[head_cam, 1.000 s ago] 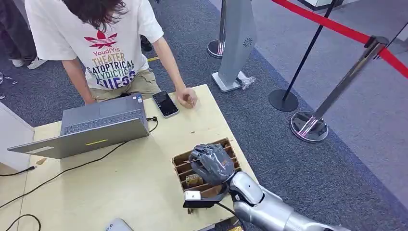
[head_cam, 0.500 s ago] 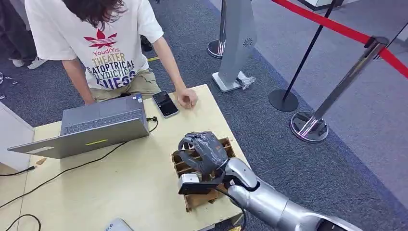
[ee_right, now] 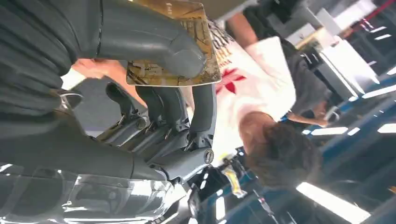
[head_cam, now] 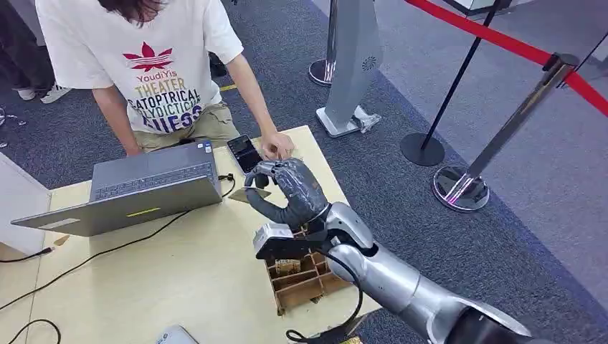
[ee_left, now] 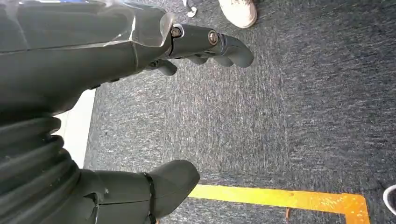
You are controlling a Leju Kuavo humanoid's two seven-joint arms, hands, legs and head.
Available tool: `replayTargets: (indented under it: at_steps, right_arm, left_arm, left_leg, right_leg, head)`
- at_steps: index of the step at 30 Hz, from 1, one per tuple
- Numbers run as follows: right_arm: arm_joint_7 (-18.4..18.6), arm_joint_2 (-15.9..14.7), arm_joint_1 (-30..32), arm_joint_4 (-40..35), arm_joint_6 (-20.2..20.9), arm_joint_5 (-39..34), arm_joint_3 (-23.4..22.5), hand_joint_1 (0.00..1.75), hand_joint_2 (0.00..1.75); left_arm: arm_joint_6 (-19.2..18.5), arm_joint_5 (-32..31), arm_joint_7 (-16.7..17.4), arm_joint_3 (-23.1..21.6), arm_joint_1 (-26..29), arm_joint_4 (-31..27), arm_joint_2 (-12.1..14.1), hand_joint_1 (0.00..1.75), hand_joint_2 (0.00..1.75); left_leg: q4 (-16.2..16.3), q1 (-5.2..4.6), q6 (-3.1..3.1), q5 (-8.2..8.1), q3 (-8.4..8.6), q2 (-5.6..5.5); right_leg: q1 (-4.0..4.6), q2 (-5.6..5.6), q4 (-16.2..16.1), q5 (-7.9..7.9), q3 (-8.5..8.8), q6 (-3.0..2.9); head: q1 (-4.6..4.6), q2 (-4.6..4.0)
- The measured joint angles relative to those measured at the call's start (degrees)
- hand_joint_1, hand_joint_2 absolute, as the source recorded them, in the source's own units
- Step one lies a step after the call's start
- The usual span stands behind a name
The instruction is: Pass the card to the sensor for recognition and then transmit it.
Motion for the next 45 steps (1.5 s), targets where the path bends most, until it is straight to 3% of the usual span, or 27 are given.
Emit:
replayTargets:
  at_steps: [6, 15, 19, 26, 33, 34, 35, 37, 38, 45]
  right_arm:
    - [0.22, 4.57, -5.15, 2.01, 0.89, -0.13, -0.07, 1.73, 1.75]
    - [1.4, 12.28, -13.45, 12.75, -0.5, 1.6, 0.0, 1.75, 1.75]
    - [2.03, 14.27, -15.8, 17.64, -1.25, 2.45, 0.13, 1.68, 1.75]
    - [2.21, 16.15, -18.47, 24.32, -2.36, 2.54, 0.37, 1.75, 1.75]
    - [1.9, 17.5, -19.92, 29.66, -3.8, 2.47, 0.79, 1.71, 1.75]
    - [1.9, 17.62, -19.96, 30.19, -3.94, 2.45, 0.87, 1.57, 1.75]
    - [1.88, 17.68, -19.96, 30.64, -4.05, 2.45, 0.96, 1.57, 1.75]
    - [1.88, 17.83, -19.97, 31.39, -4.24, 2.47, 1.09, 0.12, 1.75]
    - [1.86, 17.92, -19.96, 31.78, -4.33, 2.54, 1.16, 0.0, 1.75]
    - [1.57, 17.94, -19.81, 33.92, -5.6, 2.45, 1.55, 0.0, 1.75]
  left_arm:
    - [-0.11, -1.25, 0.92, -0.63, -0.99, 0.0, -0.28, 0.0, 1.75]
    - [-0.18, -2.89, 1.9, -2.12, -2.03, 0.0, -0.55, 0.0, 1.75]
    - [-0.55, -4.24, 3.06, -3.15, -2.55, 0.0, -0.61, 0.0, 1.75]
    - [-1.11, -5.24, 4.15, -4.68, -3.22, 0.0, -0.81, 0.0, 1.75]
    - [-1.25, -5.24, 4.26, -5.55, -3.56, 0.0, -0.81, 0.0, 1.75]
    - [-1.27, -5.22, 4.26, -5.57, -3.56, 0.0, -0.81, 0.0, 1.75]
    - [-1.27, -5.2, 4.28, -5.57, -3.56, 0.0, -0.81, 0.0, 1.75]
    - [-1.31, -5.2, 4.31, -5.57, -3.55, 0.0, -0.79, 0.0, 1.75]
    - [-1.33, -5.2, 4.31, -5.57, -3.55, 0.0, -0.79, 0.0, 1.75]
    - [-1.77, -5.73, 4.74, -5.95, -3.61, 0.0, -0.79, 0.0, 1.75]
  left_leg:
    - [0.0, 0.03, -0.01, 0.01, 0.01, 0.0]
    - [0.0, 0.02, -0.03, 0.05, 0.01, -0.01]
    - [0.0, 0.02, -0.03, 0.05, 0.0, -0.02]
    - [0.0, 0.01, -0.03, 0.05, 0.01, -0.02]
    - [0.0, 0.02, -0.03, 0.04, 0.0, -0.02]
    - [0.0, 0.02, -0.03, 0.04, 0.0, -0.02]
    - [0.0, 0.02, -0.03, 0.04, 0.0, -0.02]
    - [0.0, 0.02, -0.03, 0.04, 0.0, -0.02]
    - [0.0, 0.02, -0.03, 0.04, 0.0, -0.02]
    - [0.01, 0.01, -0.03, 0.05, 0.01, -0.02]
  right_leg:
    - [0.01, 0.0, 0.04, 0.0, 0.0, 0.0]
    - [0.01, 0.01, 0.07, 0.0, 0.0, -0.01]
    - [0.0, -0.01, 0.07, 0.0, 0.0, -0.01]
    - [0.0, -0.01, 0.07, 0.01, 0.0, 0.0]
    - [0.01, -0.01, 0.07, 0.0, 0.0, -0.01]
    - [0.01, 0.0, 0.07, 0.0, 0.0, -0.01]
    - [0.01, -0.01, 0.07, 0.0, 0.0, -0.01]
    - [0.0, -0.01, 0.07, 0.0, 0.0, -0.01]
    - [0.0, -0.01, 0.07, 0.0, 0.0, -0.01]
    - [0.0, -0.01, 0.06, 0.0, -0.01, 0.0]
  head:
    - [0.0, 0.0]
    - [-0.02, 0.0]
    - [0.0, 0.0]
    - [-0.02, 0.0]
    - [-0.02, 0.0]
    - [0.0, 0.0]
    - [0.0, 0.0]
    - [-0.02, 0.0]
    - [0.0, 0.0]
    - [0.0, 0.0]
